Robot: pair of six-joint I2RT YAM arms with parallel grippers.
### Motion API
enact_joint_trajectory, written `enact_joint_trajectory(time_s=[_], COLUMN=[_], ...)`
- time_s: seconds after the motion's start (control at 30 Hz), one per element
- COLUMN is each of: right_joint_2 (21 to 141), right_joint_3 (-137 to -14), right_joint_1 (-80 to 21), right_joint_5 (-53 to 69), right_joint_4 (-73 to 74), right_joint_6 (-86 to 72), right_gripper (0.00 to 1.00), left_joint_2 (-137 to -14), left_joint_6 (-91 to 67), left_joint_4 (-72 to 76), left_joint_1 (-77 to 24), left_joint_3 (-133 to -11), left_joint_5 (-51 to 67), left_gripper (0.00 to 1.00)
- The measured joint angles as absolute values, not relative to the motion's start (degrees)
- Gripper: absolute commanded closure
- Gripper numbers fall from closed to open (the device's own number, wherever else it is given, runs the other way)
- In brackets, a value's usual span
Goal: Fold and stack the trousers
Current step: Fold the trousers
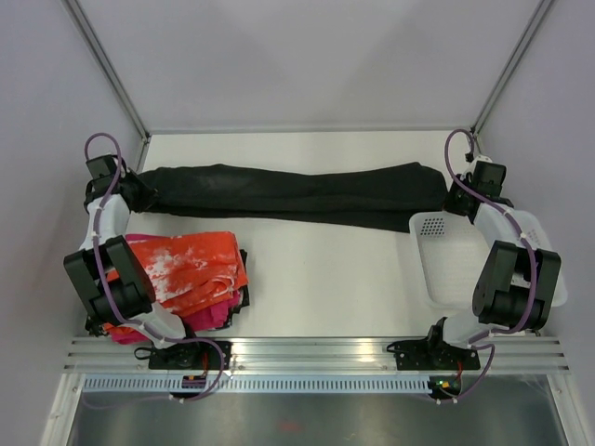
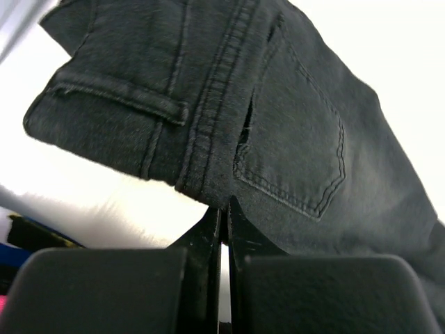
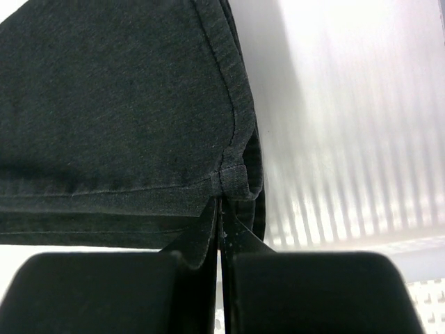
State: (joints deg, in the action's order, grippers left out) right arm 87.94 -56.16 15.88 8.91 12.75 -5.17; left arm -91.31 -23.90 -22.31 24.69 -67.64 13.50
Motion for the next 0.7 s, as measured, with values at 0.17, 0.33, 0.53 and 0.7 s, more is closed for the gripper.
enact_joint_trajectory(time_s=[0.17, 0.33, 0.53, 0.7], right_joint_2=[88.2, 91.2, 93.7, 94.6], right_joint_3=[-55.8, -57.1, -66.0, -79.2], right_joint_1=[15.9, 15.9, 16.0, 16.0], right_joint_5=[8.7, 8.0, 11.8, 15.4], right_joint_4=[13.6, 15.6, 23.2, 24.5], right_joint_6=[-4.7, -4.0, -3.2, -3.7], right_gripper=[0.9, 0.37, 0.24, 0.28], left_joint_2=[-92.0, -95.9, -96.1, -94.9], left_joint_6=[-25.1, -25.9, -26.7, -26.7], left_joint_4=[-22.1, -22.3, -23.5, -23.3], left_joint_1=[26.1, 26.2, 26.3, 26.2], left_joint_3=[-67.7, -68.8, -71.3, -77.9], left_joint_5=[13.6, 13.2, 12.6, 14.2], left_gripper=[0.96, 0.29, 0.13, 0.17])
